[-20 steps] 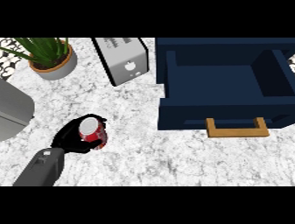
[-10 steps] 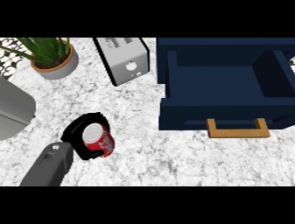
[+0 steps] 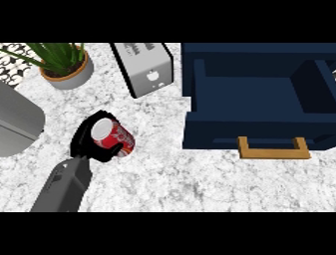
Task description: Pick up the can, place it into the drawer and close the drawer
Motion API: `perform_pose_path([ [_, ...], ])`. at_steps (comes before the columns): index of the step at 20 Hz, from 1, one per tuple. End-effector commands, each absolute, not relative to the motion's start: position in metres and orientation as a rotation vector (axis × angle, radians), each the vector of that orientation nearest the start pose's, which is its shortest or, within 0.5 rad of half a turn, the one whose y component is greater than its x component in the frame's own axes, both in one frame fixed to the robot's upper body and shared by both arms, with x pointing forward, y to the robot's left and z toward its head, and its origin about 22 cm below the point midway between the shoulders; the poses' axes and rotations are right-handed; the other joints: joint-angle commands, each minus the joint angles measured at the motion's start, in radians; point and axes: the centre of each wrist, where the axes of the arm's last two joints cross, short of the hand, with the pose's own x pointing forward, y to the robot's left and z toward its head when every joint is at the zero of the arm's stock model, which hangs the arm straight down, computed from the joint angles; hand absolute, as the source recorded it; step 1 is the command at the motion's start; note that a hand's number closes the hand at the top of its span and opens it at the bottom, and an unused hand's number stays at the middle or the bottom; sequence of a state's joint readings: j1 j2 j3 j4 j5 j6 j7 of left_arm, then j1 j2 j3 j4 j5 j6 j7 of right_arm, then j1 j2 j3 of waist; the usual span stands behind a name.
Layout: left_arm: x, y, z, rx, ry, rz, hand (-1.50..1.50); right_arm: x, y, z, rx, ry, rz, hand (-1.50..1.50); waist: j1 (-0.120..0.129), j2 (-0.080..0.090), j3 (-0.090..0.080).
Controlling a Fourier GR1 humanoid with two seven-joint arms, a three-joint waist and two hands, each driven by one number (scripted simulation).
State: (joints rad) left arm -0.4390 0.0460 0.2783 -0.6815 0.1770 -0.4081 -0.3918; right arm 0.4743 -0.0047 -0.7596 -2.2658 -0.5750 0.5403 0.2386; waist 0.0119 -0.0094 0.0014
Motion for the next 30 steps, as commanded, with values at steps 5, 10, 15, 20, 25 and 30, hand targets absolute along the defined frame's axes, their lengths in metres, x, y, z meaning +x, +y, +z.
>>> perform_pose_path([
  [5, 0.352, 0.218, -0.011, -0.280, -1.668, 0.256, 1.50, 0.054, -0.369, 0.129, -0.174, -1.775, -0.113, -1.50, -0.006, 0.001, -0.001],
  [10, 0.336, 0.195, 0.030, -0.278, -1.671, 0.212, 1.50, 0.058, -0.380, 0.119, -0.175, -1.784, -0.150, -1.50, -0.009, 0.003, -0.001],
  [15, 0.334, 0.168, 0.082, -0.258, -1.697, 0.198, 1.50, 0.064, -0.378, 0.113, -0.185, -1.787, -0.150, -1.50, -0.012, 0.006, -0.001],
  [20, 0.350, 0.146, 0.119, -0.221, -1.711, 0.152, 1.50, 0.047, -0.367, 0.113, -0.181, -1.773, -0.160, -1.50, -0.026, 0.006, -0.001],
  [25, 0.366, 0.124, 0.132, -0.187, -1.755, 0.116, 1.50, 0.064, -0.355, 0.126, -0.174, -1.787, -0.143, -1.50, -0.025, 0.010, -0.001],
  [30, 0.381, 0.100, 0.161, -0.210, -1.733, 0.123, 1.50, 0.071, -0.361, 0.130, -0.184, -1.774, -0.138, -1.50, -0.028, 0.012, -0.002],
])
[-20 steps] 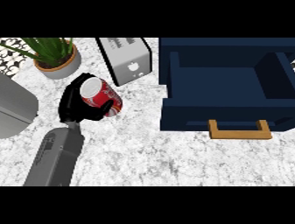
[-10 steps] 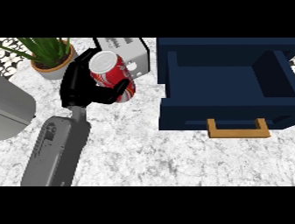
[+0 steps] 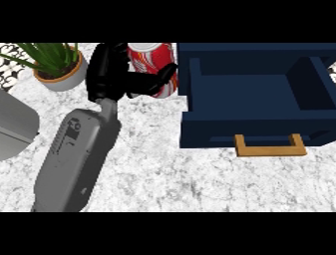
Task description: Pick up the can, place it into the drawer and close the drawer
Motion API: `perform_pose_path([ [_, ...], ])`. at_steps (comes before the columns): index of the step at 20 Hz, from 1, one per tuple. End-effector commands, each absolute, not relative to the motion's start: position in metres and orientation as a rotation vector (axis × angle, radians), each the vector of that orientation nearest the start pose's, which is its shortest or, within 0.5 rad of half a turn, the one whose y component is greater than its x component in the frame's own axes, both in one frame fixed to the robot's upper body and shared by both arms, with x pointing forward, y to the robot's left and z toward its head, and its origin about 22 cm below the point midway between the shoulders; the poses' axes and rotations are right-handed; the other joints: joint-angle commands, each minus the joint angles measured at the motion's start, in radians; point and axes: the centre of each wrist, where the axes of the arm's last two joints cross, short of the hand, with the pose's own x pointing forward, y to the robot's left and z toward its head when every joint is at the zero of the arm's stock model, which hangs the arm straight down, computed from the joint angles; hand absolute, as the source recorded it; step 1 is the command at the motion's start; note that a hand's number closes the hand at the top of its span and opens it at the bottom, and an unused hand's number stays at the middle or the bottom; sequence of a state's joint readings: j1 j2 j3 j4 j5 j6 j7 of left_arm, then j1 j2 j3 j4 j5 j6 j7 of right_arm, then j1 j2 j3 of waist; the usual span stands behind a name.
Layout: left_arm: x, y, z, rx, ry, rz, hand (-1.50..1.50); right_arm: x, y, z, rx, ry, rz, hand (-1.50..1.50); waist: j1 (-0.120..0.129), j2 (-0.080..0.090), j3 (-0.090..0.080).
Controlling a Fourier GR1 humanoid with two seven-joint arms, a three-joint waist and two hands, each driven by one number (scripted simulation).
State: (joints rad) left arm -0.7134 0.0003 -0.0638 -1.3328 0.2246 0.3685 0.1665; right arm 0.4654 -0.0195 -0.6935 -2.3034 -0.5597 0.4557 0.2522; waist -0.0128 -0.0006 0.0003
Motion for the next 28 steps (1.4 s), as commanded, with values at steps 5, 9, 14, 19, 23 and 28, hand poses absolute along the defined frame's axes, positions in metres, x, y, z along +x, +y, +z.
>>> perform_pose_path([
  [5, 0.379, 0.075, 0.165, -0.179, -1.746, 0.108, 1.50, 0.059, -0.352, 0.125, -0.149, -1.783, -0.163, -1.50, -0.009, 0.001, 0.000],
  [9, 0.388, 0.052, 0.194, -0.209, -1.730, 0.108, 1.50, 0.061, -0.361, 0.122, -0.152, -1.782, -0.145, -1.50, -0.010, 0.001, 0.000],
  [14, 0.406, 0.036, 0.203, -0.176, -1.732, 0.083, 1.50, 0.076, -0.365, 0.137, -0.147, -1.780, -0.132, -1.50, -0.016, 0.005, 0.000],
  [19, 0.406, 0.014, 0.211, -0.161, -1.728, 0.057, 1.50, 0.083, -0.367, 0.126, -0.157, -1.793, -0.119, -1.50, -0.021, 0.006, 0.000],
  [23, 0.419, 0.012, 0.220, -0.179, -1.733, 0.050, 1.50, 0.071, -0.363, 0.135, -0.134, -1.793, -0.131, -1.50, -0.029, 0.007, 0.000],
  [28, 0.416, -0.004, 0.221, -0.156, -1.699, 0.079, 1.50, 0.072, -0.363, 0.120, -0.149, -1.793, -0.125, -1.50, -0.039, 0.007, 0.001],
])
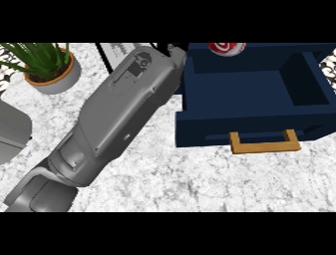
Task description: Pick up the can, place it into the drawer and close the drawer
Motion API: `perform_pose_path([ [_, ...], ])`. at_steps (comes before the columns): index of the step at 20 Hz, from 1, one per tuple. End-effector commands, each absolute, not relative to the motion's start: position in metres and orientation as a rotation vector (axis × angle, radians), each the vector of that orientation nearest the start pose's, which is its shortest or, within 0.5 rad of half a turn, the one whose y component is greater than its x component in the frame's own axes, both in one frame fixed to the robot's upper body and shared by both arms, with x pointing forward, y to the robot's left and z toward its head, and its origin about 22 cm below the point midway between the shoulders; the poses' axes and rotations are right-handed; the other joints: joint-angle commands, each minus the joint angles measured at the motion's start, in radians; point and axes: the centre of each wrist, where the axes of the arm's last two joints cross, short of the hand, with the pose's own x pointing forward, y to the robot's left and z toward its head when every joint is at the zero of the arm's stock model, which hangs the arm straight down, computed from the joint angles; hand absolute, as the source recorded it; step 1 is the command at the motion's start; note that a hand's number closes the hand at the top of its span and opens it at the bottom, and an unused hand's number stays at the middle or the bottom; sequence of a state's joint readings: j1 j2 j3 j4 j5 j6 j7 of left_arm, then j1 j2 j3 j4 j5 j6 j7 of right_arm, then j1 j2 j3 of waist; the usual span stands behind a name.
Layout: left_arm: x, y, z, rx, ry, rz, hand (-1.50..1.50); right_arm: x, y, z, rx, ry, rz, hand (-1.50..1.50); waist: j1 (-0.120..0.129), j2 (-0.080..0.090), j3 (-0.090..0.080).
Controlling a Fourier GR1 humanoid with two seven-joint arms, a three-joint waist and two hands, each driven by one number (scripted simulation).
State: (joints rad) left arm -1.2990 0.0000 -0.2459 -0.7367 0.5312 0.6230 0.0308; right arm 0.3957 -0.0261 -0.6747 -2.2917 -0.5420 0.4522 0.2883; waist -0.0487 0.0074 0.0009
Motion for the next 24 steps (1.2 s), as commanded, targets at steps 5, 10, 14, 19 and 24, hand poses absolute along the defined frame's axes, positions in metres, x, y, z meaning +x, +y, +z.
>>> perform_pose_path([
  [5, 0.417, -0.014, 0.216, -0.134, -1.684, 0.028, 1.50, 0.078, -0.363, 0.121, -0.137, -1.808, -0.114, -1.50, -0.012, 0.001, 0.001],
  [10, 0.421, -0.012, 0.200, -0.086, -1.679, 0.045, 1.50, 0.081, -0.362, 0.123, -0.112, -1.805, -0.114, -1.50, -0.030, 0.006, 0.001],
  [14, 0.418, -0.015, 0.192, -0.080, -1.643, 0.045, 1.50, 0.087, -0.365, 0.126, -0.097, -1.801, -0.101, -1.50, -0.043, 0.009, 0.001],
  [19, 0.416, -0.021, 0.189, -0.005, -1.658, 0.023, -1.50, 0.090, -0.357, 0.129, -0.107, -1.812, -0.106, -1.50, -0.047, 0.011, 0.002],
  [24, 0.416, -0.024, 0.190, 0.043, -1.645, 0.050, -1.50, 0.094, -0.355, 0.141, -0.084, -1.818, -0.075, -1.50, -0.056, 0.012, 0.001],
])
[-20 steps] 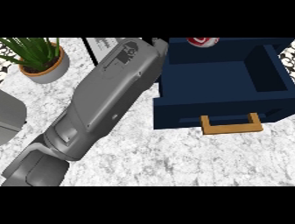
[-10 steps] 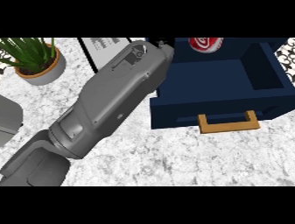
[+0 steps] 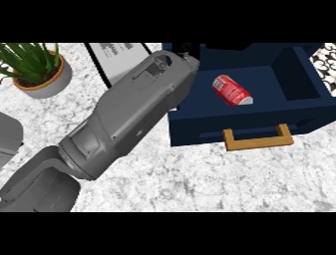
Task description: Pick up the can, place it into the drawer and close the drawer
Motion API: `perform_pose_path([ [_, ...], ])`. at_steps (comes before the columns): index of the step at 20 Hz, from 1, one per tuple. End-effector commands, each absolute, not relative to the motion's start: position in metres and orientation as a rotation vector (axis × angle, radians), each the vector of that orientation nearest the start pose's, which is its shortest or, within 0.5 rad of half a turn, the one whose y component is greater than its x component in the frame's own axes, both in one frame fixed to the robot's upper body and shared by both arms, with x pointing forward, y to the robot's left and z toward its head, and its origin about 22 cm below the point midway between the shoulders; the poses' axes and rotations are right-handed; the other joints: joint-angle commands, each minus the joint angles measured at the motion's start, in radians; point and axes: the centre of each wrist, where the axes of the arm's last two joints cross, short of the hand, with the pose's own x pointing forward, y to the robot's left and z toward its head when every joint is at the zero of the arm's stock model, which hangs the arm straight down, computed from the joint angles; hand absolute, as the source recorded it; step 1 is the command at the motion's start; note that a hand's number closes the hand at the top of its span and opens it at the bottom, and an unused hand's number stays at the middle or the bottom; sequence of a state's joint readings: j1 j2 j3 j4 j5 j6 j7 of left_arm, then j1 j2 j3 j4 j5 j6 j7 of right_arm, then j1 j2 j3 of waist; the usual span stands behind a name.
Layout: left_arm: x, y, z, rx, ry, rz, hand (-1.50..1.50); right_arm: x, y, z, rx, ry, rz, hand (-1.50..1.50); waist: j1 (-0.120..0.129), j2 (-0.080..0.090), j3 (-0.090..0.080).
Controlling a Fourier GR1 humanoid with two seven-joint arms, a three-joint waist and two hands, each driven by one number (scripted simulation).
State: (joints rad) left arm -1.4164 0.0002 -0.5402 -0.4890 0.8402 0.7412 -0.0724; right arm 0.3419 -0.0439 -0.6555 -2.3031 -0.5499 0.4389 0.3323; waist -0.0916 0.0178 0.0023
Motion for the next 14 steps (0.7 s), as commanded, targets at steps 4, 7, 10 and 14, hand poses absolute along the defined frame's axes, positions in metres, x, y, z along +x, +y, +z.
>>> perform_pose_path([
  [4, 0.423, -0.010, 0.169, 0.042, -1.623, 0.059, -1.50, 0.092, -0.364, 0.133, -0.104, -1.819, -0.096, -1.50, 0.003, 0.001, 0.000],
  [7, 0.417, -0.015, 0.166, 0.063, -1.653, 0.062, -1.50, 0.091, -0.351, 0.128, -0.095, -1.821, -0.098, -1.50, -0.010, 0.002, 0.000],
  [10, 0.422, -0.012, 0.168, 0.064, -1.661, 0.079, -1.50, 0.095, -0.354, 0.134, -0.097, -1.820, -0.087, -1.50, -0.007, 0.006, 0.000],
  [14, 0.423, -0.006, 0.157, 0.053, -1.657, 0.105, -1.50, 0.088, -0.351, 0.137, -0.143, -1.866, -0.063, -1.50, -0.002, 0.003, 0.000],
])
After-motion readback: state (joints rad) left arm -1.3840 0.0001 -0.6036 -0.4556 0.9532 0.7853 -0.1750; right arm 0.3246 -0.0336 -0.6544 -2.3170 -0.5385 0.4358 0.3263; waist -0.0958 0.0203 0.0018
